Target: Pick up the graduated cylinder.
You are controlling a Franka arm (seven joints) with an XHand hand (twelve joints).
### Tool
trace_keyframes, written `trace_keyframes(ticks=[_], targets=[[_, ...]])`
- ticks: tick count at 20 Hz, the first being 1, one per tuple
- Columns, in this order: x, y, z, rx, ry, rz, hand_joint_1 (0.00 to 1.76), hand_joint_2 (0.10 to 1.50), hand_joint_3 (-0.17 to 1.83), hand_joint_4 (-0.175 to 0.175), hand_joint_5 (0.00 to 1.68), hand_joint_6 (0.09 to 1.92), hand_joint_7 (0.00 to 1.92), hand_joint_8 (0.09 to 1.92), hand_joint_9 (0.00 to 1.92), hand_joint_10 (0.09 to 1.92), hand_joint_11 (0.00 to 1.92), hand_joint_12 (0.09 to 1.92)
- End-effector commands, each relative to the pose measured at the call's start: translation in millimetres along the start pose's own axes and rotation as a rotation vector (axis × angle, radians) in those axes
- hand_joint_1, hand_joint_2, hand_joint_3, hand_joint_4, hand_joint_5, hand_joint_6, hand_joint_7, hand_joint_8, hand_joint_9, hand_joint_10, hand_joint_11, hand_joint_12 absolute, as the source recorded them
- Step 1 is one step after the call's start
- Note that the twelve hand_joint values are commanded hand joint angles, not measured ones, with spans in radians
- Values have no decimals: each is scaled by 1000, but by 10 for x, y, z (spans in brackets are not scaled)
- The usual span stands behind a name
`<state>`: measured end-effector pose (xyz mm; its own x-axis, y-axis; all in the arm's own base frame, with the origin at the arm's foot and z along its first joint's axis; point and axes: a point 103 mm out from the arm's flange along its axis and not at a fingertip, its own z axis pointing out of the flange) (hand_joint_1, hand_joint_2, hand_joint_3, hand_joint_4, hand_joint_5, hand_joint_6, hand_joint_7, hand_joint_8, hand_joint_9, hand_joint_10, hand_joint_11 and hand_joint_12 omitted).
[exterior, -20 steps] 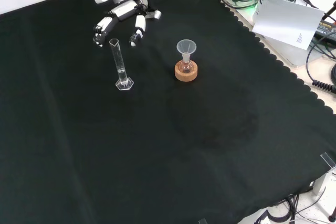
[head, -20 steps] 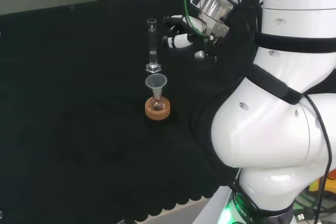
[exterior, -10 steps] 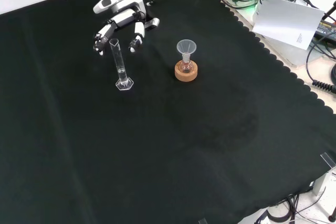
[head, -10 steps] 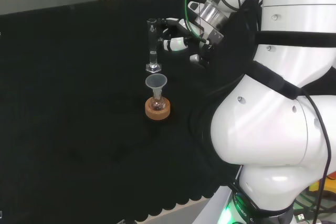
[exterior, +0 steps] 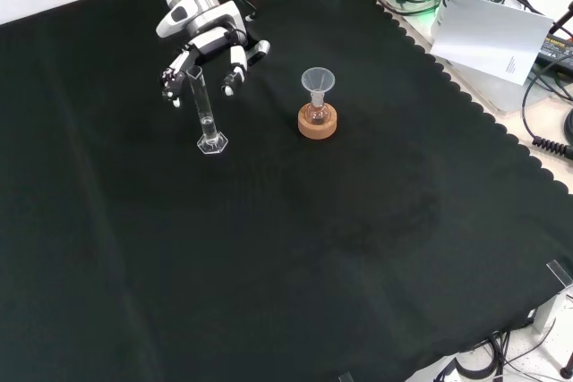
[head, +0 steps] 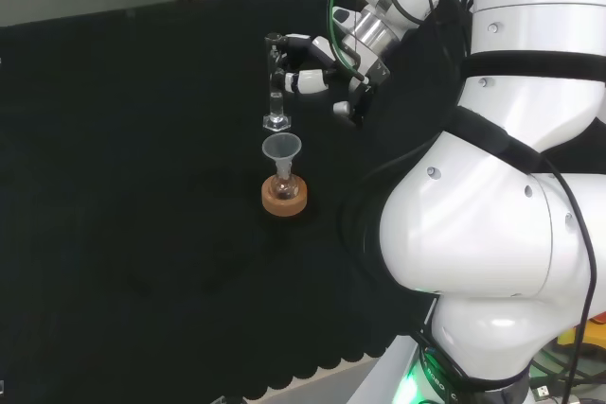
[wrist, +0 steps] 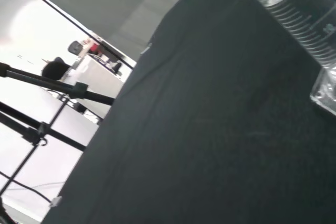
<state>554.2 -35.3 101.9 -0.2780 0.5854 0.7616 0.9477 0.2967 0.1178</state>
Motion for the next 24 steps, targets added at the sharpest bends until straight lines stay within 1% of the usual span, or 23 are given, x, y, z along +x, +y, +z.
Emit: trace_keyframes(ticks=[1,6,10,13,17,21,24], targets=[[8,39,59,-10,36,-23,920,704,586,-37,550,87,395,634,594,576,299,1331],[-2,55,120,-17,48,-36,973,696,600,-37,582,87,429,619,631,555,354,1314],[-20,93,175,-23,90,-40,1006,688,620,-37,592,95,430,608,656,538,401,1292],[-20,121,197,-27,103,-53,1027,681,639,-40,576,97,421,606,673,522,470,1258],[-61,132,221,-34,143,-46,1042,677,656,-42,569,103,425,611,698,510,517,1228],[-93,129,248,-41,162,-40,1049,676,668,-43,569,110,437,615,720,503,549,1213],[-103,134,263,-42,172,-40,1047,677,677,-41,600,140,460,617,751,488,587,1187]])
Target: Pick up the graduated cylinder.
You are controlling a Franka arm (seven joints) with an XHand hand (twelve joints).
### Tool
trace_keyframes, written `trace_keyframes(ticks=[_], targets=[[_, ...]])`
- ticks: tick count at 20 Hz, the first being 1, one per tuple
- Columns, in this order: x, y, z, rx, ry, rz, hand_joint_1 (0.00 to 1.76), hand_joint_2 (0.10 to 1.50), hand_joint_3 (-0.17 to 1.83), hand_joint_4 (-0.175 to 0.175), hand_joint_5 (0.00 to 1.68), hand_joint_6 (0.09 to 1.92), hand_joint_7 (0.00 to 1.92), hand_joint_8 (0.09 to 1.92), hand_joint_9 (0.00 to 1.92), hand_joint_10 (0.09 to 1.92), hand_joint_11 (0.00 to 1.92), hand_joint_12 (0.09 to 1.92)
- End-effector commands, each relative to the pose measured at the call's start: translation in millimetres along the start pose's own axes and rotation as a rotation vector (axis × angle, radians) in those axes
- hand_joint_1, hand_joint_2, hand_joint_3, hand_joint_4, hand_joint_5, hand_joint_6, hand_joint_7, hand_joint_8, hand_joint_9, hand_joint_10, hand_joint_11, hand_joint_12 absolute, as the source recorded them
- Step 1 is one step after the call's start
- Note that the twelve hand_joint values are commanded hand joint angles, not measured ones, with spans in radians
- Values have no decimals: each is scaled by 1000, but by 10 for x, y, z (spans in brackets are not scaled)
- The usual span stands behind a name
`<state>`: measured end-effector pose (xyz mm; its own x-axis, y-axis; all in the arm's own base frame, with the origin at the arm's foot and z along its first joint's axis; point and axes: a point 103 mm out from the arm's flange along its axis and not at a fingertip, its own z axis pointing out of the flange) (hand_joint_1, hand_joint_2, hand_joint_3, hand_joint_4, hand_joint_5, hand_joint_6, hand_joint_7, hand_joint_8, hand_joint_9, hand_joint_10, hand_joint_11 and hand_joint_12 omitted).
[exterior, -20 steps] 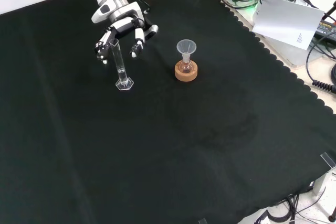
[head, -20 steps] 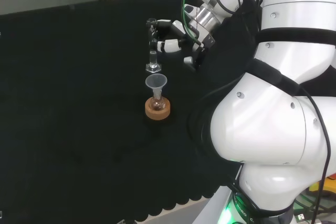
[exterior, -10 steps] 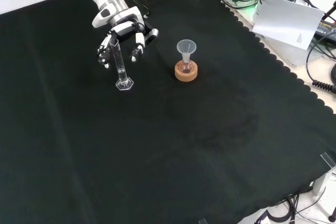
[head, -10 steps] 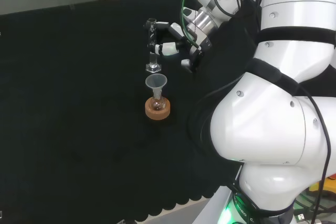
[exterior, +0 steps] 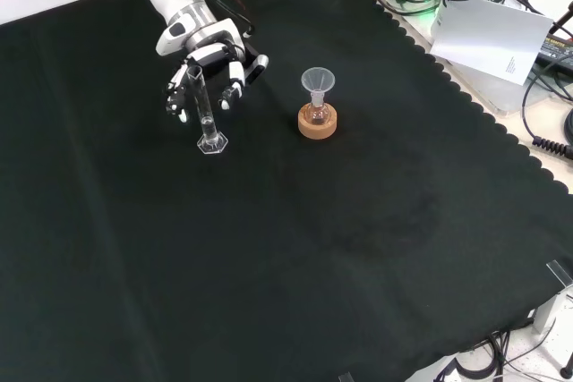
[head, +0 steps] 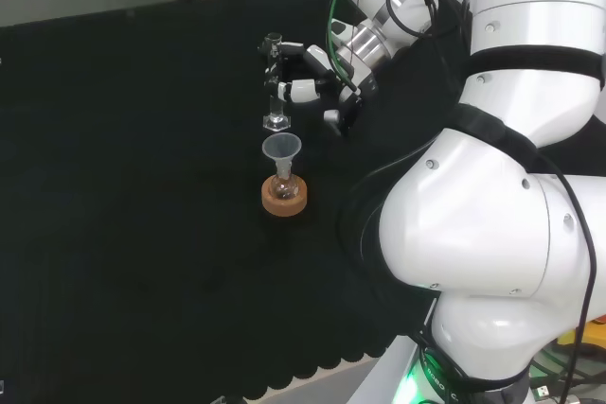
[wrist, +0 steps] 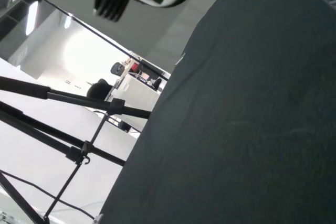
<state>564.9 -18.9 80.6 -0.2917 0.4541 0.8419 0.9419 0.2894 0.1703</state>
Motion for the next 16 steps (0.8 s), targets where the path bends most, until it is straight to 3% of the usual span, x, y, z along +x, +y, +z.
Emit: trace_keyframes(ticks=[1,16], targets=[[-12,9,27,-9,25,0,1042,678,678,-41,608,148,467,618,759,485,598,1183],[-23,43,109,-29,64,6,1079,743,622,-38,632,500,580,605,931,356,796,1059]])
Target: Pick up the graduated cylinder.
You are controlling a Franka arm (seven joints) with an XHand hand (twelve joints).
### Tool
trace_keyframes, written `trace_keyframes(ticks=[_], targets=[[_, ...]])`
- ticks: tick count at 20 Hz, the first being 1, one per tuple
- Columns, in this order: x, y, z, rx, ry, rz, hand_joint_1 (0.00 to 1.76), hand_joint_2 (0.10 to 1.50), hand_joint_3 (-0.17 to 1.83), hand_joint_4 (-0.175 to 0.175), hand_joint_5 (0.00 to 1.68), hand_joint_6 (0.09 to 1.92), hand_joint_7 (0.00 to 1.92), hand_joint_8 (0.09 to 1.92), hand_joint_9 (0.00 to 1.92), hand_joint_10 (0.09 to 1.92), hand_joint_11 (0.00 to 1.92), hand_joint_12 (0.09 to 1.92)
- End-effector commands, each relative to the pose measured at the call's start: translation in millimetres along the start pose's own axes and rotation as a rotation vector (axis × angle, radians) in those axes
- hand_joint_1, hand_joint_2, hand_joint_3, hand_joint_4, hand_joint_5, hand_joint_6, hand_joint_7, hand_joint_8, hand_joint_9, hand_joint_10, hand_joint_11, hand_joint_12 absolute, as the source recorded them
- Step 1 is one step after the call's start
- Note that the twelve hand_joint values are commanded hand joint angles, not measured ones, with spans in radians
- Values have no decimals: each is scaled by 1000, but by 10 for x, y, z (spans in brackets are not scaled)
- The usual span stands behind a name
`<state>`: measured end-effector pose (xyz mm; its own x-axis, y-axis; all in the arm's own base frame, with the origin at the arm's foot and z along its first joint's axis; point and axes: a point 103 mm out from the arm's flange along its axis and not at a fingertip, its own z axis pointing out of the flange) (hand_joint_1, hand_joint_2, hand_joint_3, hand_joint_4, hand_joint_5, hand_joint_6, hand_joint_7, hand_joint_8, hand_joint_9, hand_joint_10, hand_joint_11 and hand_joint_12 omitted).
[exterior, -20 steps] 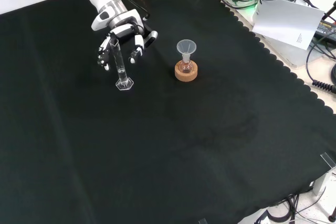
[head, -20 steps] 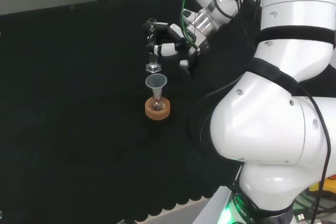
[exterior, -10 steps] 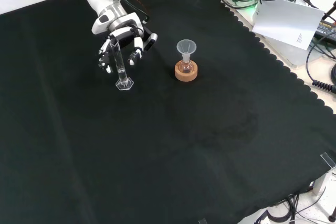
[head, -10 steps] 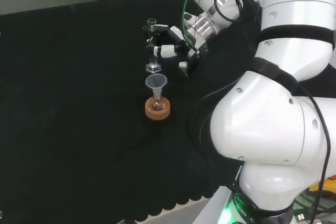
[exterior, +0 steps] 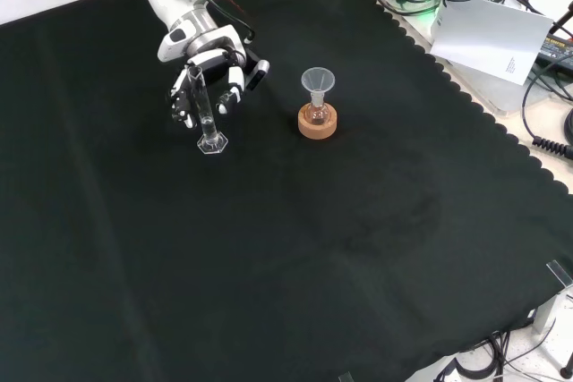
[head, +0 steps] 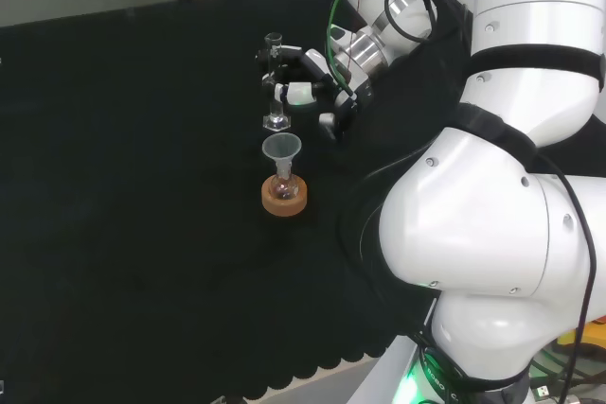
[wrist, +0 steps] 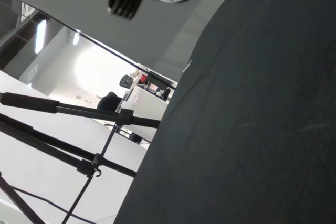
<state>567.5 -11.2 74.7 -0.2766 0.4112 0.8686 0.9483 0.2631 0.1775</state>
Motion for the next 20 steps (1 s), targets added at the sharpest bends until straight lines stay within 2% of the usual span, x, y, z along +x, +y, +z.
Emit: trace_keyframes(ticks=[1,9,13,15,16,18,20], targets=[[0,7,24,-2,15,-2,1082,744,622,-39,632,516,584,605,940,351,812,1048],[7,24,54,-27,17,-2,1100,763,622,-41,659,596,638,608,1014,312,903,989],[36,29,16,-43,-14,9,1147,816,615,-13,822,600,833,590,1157,253,1086,879],[49,29,0,-48,-39,15,1124,1003,303,-71,870,950,926,580,1220,224,1158,838],[56,28,-9,-49,-54,19,1116,1072,179,-89,876,1047,965,570,1243,211,1179,824],[74,34,-32,-45,-91,26,1113,1133,63,-111,886,1120,1012,557,1270,196,1200,807],[92,41,-58,-36,-130,35,1125,1142,23,-133,913,1105,1046,535,1288,181,1215,788]])
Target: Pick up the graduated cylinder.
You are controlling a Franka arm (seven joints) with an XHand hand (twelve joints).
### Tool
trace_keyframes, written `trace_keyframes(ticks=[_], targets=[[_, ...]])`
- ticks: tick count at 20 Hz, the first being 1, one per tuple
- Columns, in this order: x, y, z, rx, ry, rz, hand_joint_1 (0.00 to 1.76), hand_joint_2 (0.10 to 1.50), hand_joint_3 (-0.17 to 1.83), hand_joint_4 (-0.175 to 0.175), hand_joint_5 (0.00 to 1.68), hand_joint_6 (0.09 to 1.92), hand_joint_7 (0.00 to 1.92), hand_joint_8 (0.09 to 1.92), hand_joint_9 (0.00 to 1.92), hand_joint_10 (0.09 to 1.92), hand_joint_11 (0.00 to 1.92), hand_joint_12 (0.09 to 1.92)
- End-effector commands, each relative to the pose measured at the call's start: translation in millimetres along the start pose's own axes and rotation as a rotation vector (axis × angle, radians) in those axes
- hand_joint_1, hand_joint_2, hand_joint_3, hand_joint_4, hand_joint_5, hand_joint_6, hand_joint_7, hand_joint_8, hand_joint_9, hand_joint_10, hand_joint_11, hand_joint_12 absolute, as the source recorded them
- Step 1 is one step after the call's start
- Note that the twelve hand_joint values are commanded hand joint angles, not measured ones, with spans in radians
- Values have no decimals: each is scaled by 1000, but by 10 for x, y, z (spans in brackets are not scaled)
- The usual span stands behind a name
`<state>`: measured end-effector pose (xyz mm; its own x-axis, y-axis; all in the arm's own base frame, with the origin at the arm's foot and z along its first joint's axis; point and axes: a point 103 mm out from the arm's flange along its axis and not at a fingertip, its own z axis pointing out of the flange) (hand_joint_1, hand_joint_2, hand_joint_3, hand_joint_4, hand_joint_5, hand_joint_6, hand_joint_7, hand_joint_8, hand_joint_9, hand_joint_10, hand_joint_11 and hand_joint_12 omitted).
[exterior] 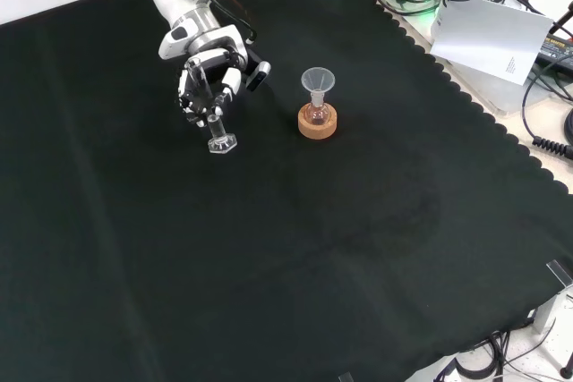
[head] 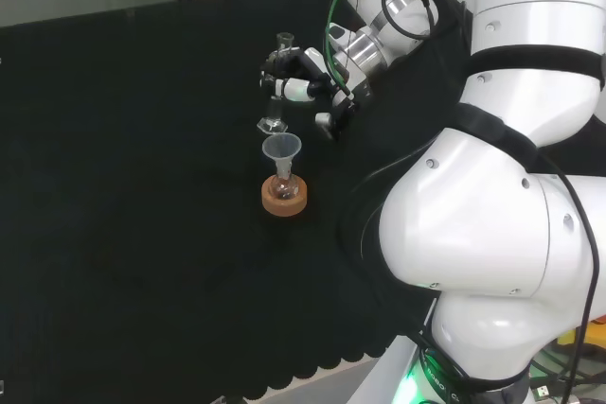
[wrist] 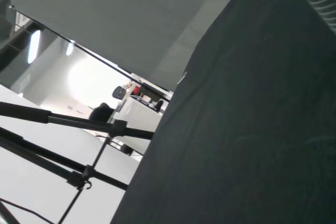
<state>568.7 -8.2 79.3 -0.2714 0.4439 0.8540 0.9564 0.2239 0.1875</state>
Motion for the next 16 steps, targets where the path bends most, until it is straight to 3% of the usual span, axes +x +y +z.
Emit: trace_keyframes(ticks=[1,5,16], targets=[[56,20,-75,10,-129,23,1135,1137,14,-148,934,1081,1066,514,1301,168,1226,775],[126,32,-144,42,-220,5,1152,1125,1,-174,974,1034,1128,455,1344,132,1256,744],[452,-164,-496,78,-375,-17,1157,1119,-2,-175,989,1014,1179,415,1384,107,1278,720]])
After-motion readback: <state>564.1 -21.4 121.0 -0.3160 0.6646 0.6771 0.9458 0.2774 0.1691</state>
